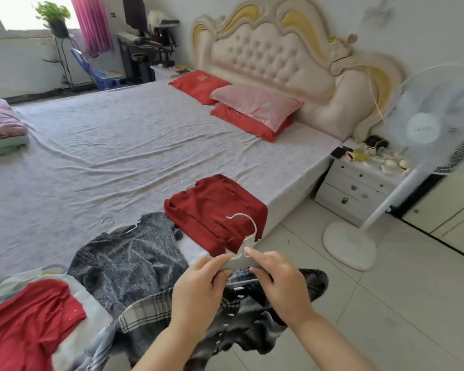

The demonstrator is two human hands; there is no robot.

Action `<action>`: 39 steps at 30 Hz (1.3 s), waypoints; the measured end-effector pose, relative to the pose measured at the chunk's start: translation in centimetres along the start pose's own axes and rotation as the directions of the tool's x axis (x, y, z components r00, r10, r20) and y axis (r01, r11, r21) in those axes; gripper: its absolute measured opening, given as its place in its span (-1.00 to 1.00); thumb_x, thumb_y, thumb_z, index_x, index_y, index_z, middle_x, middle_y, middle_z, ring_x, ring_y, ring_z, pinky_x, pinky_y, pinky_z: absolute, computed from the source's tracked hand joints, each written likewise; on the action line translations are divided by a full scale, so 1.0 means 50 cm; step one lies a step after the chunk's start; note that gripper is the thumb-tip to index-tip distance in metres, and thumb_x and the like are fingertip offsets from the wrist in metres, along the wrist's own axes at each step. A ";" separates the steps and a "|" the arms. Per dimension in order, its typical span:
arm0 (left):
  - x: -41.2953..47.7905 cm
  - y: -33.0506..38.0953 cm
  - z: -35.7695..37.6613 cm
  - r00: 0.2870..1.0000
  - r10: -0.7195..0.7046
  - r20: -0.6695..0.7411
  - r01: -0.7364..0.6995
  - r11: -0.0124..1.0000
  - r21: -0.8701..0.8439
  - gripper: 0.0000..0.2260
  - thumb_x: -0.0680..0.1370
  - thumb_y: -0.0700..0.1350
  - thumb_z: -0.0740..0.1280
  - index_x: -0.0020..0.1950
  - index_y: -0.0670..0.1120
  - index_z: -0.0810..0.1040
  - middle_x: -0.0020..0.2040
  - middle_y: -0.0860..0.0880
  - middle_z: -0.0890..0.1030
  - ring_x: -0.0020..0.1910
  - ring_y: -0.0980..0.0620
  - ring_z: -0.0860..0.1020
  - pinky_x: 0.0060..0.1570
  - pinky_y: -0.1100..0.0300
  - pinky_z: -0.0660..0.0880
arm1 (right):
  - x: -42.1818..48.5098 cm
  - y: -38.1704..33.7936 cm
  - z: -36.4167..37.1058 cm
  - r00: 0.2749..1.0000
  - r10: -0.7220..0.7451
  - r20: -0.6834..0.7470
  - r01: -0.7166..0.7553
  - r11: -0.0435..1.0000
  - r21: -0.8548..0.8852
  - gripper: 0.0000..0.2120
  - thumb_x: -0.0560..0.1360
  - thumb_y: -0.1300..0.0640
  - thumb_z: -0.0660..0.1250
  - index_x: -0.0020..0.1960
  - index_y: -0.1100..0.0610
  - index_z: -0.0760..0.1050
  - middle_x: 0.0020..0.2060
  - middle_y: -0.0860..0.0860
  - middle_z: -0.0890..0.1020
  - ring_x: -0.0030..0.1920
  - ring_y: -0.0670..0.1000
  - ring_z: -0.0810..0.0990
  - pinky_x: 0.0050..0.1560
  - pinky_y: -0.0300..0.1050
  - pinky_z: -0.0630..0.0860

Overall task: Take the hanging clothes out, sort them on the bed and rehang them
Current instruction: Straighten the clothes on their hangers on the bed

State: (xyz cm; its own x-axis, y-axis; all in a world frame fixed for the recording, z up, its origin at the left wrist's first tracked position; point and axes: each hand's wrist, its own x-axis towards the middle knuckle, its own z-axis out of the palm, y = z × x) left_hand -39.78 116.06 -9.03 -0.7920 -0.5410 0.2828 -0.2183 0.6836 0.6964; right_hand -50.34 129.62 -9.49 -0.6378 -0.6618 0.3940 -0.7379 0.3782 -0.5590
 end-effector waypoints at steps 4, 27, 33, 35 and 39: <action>0.045 0.088 0.117 0.998 0.037 0.056 -0.034 0.998 -0.053 -0.72 0.43 -0.23 0.44 0.11 -0.04 0.62 -0.09 0.13 0.58 -0.16 0.25 0.46 -0.17 0.47 0.35 | 0.006 0.127 -0.101 0.999 0.036 -0.037 -0.038 0.999 -0.037 -0.59 0.43 0.23 0.41 0.24 -0.01 0.52 -0.21 -0.05 0.59 -0.18 -0.08 0.54 -0.13 -0.14 0.54; 0.600 0.201 0.586 0.940 0.096 0.326 -0.044 0.986 -0.162 -0.62 0.54 -0.15 0.27 0.34 0.11 0.40 0.07 0.24 0.40 -0.02 0.30 0.37 -0.08 0.62 0.24 | 0.428 0.696 -0.258 0.976 0.219 -0.020 -0.220 0.970 -0.104 -0.64 0.40 0.30 0.43 0.15 0.04 0.59 -0.22 0.00 0.58 -0.17 0.05 0.56 -0.15 -0.02 0.54; 0.746 0.221 0.683 0.947 0.049 0.319 0.000 0.988 -0.154 -0.61 0.55 -0.15 0.24 0.35 0.14 0.38 0.06 0.25 0.39 -0.07 0.31 0.33 -0.11 0.62 0.26 | 0.565 0.829 -0.278 0.986 0.169 0.011 -0.167 0.981 -0.096 -0.64 0.38 0.32 0.44 0.14 0.06 0.60 -0.21 0.02 0.60 -0.19 0.04 0.58 -0.16 -0.01 0.57; 0.793 0.227 0.724 0.949 0.021 0.315 0.025 0.990 -0.141 -0.60 0.55 -0.14 0.23 0.36 0.14 0.36 0.06 0.26 0.36 -0.04 0.28 0.35 -0.11 0.55 0.27 | 0.614 0.886 -0.279 0.988 0.149 0.030 -0.146 0.986 -0.086 -0.63 0.38 0.32 0.44 0.14 0.05 0.60 -0.22 0.02 0.60 -0.19 0.04 0.58 -0.16 -0.04 0.57; 0.892 0.248 0.811 0.958 -0.072 0.277 0.106 0.988 -0.110 -0.61 0.56 -0.13 0.23 0.37 0.13 0.35 0.08 0.24 0.36 -0.05 0.26 0.36 -0.14 0.56 0.27 | 0.721 1.004 -0.290 0.991 0.081 0.104 -0.078 0.997 -0.029 -0.64 0.39 0.32 0.43 0.14 0.04 0.59 -0.22 0.01 0.59 -0.19 0.03 0.57 -0.15 -0.07 0.55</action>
State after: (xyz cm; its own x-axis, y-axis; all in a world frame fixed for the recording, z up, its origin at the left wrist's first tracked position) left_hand -100.93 120.30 -14.54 -0.9011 -0.4318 0.0386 -0.2365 0.5643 0.7909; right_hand -113.61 134.13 -12.78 -0.6688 -0.6928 0.2698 -0.6918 0.4471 -0.5670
